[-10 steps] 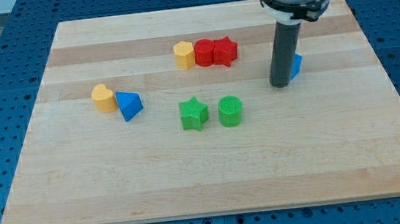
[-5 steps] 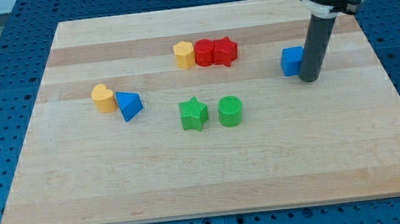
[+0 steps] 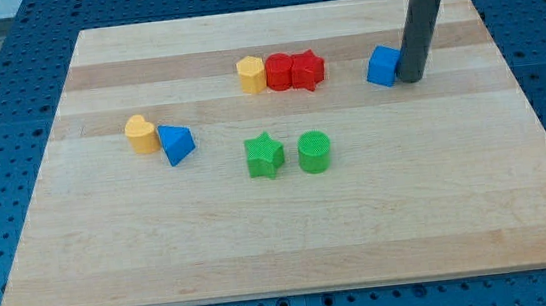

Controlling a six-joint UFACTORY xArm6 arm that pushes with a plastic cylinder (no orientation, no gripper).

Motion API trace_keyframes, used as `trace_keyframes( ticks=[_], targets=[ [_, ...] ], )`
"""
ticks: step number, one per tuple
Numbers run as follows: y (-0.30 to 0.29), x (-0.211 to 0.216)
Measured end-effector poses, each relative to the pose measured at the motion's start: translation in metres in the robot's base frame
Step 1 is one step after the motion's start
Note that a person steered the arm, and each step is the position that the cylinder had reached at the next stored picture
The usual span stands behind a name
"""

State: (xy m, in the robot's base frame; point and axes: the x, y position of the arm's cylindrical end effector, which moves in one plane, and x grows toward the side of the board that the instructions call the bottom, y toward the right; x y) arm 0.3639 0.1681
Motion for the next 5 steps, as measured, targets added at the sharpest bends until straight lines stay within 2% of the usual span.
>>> trace_keyframes(
  ticks=[5],
  targets=[
    [-0.009,-0.011]
  ],
)
